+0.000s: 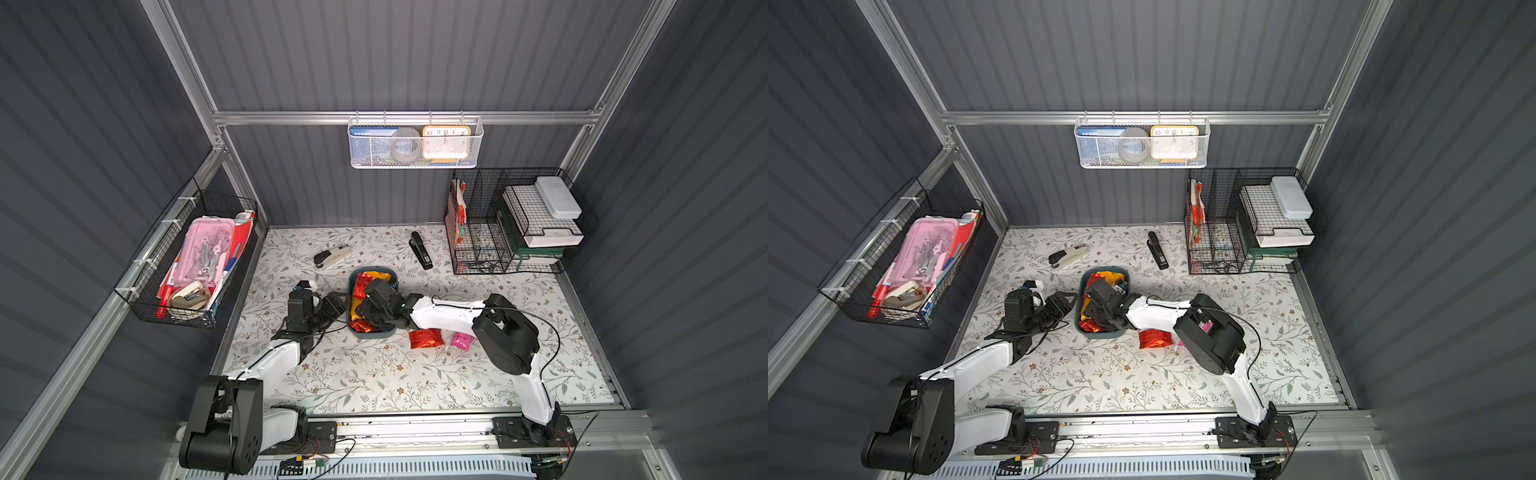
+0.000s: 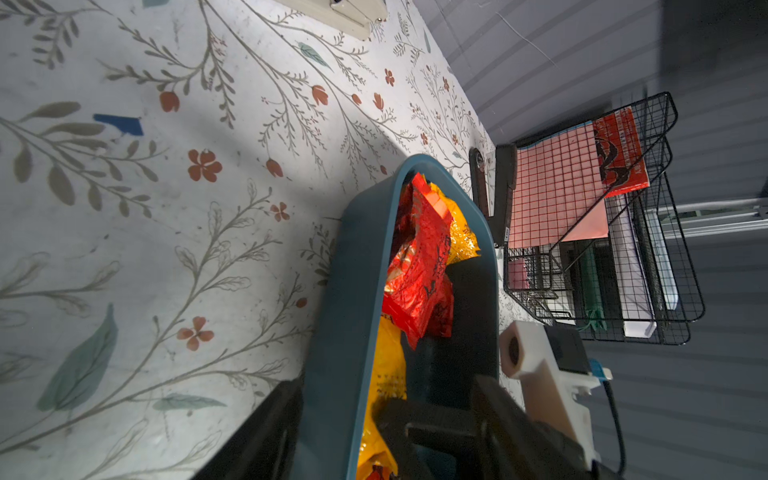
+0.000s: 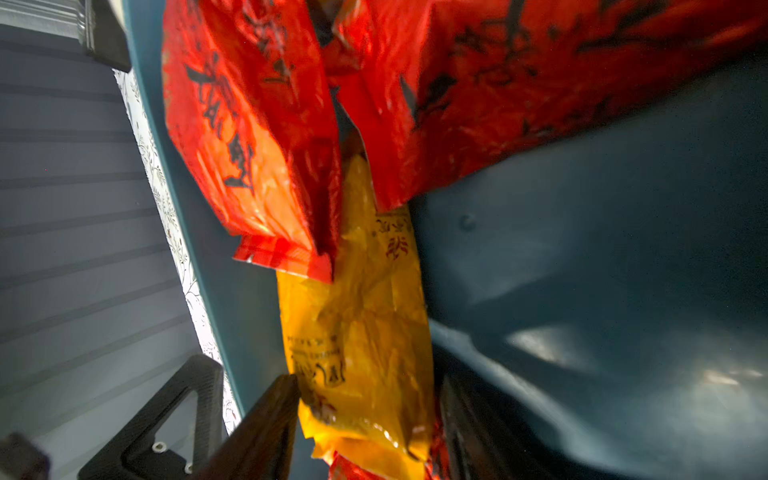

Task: Take the tea bags out of the storage box
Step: Pick up the tea bag from the storage box.

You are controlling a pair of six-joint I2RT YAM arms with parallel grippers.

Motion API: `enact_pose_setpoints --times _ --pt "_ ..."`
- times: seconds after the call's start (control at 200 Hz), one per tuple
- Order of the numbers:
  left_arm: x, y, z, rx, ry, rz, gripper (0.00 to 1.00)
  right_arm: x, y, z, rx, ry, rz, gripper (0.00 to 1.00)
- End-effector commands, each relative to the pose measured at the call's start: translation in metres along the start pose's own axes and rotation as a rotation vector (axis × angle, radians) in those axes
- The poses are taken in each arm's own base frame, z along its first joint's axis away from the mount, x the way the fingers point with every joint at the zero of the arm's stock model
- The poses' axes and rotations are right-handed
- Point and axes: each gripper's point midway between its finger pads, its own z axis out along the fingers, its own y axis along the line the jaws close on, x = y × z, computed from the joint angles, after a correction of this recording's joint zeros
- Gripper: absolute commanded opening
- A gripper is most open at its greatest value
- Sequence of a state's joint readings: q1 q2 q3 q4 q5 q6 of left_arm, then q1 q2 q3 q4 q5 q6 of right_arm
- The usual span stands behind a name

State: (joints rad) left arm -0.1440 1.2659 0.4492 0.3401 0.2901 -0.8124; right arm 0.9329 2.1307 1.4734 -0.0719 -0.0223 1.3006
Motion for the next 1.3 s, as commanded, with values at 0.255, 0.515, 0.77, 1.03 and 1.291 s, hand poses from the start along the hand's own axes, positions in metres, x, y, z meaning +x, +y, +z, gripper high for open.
enact_pose_setpoints --times 0.255,0.515,0.77,1.03,1.291 --pt "0.004 -0.002 0.000 0.030 0.014 0.017 0.65 -0.001 0.007 0.003 -0.027 -0.003 -0.024 0.28" --pt "0.004 -0.006 0.000 0.041 0.025 0.044 0.64 -0.002 0.012 -0.005 -0.044 -0.007 -0.034 0.06" --pt "0.005 -0.010 -0.001 0.049 0.044 0.062 0.64 0.002 0.020 -0.018 -0.086 0.014 -0.041 0.00" --pt "0.003 -0.012 0.000 0.049 0.043 0.064 0.64 0.011 0.024 -0.041 -0.136 0.062 -0.052 0.00" --pt "0.001 -0.012 -0.001 0.043 0.038 0.072 0.63 0.026 0.018 -0.060 -0.162 0.134 -0.071 0.00"
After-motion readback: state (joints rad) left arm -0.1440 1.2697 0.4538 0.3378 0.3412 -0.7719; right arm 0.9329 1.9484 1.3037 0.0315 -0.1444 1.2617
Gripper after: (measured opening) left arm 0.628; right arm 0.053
